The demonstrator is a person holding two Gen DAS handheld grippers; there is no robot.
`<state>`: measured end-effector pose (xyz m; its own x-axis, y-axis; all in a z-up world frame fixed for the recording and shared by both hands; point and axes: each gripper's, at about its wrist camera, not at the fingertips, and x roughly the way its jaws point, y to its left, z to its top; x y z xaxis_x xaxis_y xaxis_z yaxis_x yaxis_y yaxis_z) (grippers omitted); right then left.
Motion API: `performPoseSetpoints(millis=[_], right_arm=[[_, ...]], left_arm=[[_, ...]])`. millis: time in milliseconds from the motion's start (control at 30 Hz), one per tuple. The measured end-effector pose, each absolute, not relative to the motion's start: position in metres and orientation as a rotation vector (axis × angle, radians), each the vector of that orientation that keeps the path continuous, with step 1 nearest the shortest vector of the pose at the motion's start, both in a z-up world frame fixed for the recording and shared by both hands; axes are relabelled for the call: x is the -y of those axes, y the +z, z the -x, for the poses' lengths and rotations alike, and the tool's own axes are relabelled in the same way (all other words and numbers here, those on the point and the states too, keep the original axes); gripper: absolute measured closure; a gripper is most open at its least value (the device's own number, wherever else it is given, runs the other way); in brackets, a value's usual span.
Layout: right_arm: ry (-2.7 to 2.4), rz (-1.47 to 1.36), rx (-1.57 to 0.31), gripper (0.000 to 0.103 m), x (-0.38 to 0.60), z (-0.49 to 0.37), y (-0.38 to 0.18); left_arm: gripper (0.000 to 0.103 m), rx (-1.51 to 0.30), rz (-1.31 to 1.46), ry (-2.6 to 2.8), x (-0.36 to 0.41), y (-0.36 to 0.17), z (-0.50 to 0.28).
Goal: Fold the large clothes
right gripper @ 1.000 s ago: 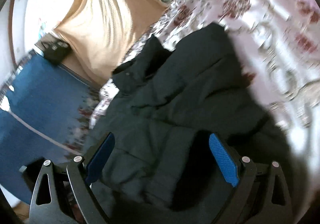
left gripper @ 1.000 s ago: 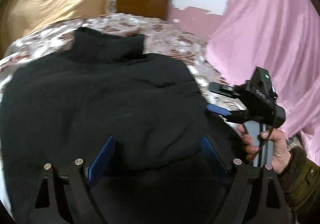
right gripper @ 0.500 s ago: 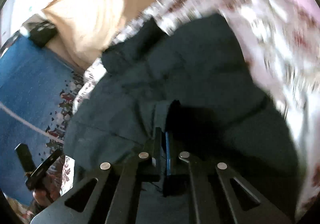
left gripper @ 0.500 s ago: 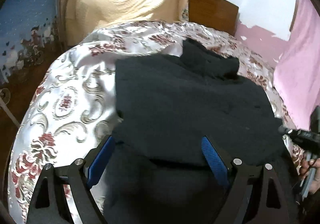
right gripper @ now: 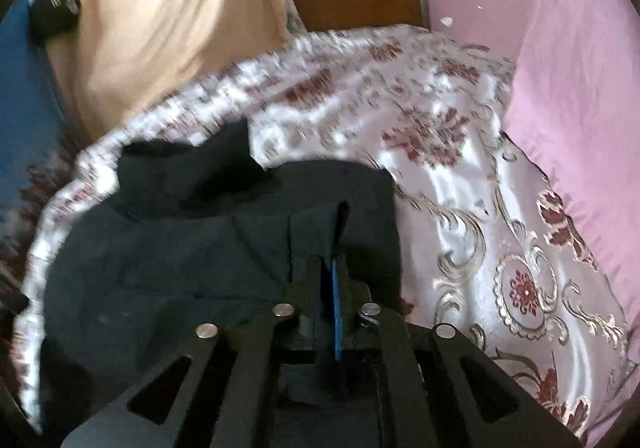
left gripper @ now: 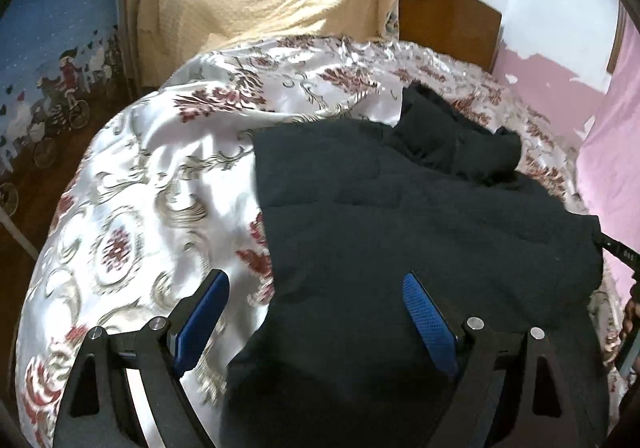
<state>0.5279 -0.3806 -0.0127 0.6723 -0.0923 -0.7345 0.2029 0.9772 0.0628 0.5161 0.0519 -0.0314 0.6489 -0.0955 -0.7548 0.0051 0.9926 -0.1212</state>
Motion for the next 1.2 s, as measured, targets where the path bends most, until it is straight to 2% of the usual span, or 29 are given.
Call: performPoseSetpoints(millis=[67,100,133,200,300,467,733,867,933,1000,1200], right_arm=[[-0.183,-0.061,-0.804,0.093,0.367,-0.526,-0.023],[-0.175,-0.008,-0.795,0.084,0.358,-0.526,-0.024],[-0.165,0.05,-0.791,0.071,0.35,-0.523,-0.025],[-0.142,0.144,-0.793,0.061,0.333,-0.521,-0.026],[-0.171,0.281,-0.853,0.06,0.318,-0.53,-0.041],[-0.166,0.218,-0.927,0.052,0.329,-0.546,-0.068],[-0.158,0.174,-0.911,0.048,0.334,-0.545,-0.084],[-0.119,0.089,-0.875,0.043,0.347,-0.531,-0.059],[-0.087,0.05,-0.819,0.028,0.352,-0.521,-0.038],[-0.055,0.022,-0.762,0.022,0.354,-0.519,-0.011],[0.038,-0.156,-0.786,0.021,0.349,-0.599,0.018]], left_arm=[[0.015,-0.882,0.071,-0.054,-0.041,-0.042,-0.527],[0.015,-0.885,0.055,-0.052,-0.037,-0.045,-0.529],[0.015,-0.89,0.035,-0.051,-0.033,-0.05,-0.531],[0.015,-0.896,0.002,-0.048,-0.027,-0.057,-0.533],[0.01,-0.907,-0.037,-0.045,-0.022,-0.072,-0.536],[0.001,-0.924,0.011,-0.056,-0.027,-0.086,-0.542],[0.0,-0.896,0.124,-0.099,-0.043,-0.098,-0.539],[0.001,-0.893,0.15,-0.061,-0.057,-0.077,-0.528],[0.001,-0.844,0.154,-0.072,-0.063,-0.056,-0.522],[0.001,-0.789,0.179,-0.088,-0.065,-0.036,-0.524],[0.001,-0.748,0.193,-0.149,-0.028,-0.001,-0.594]])
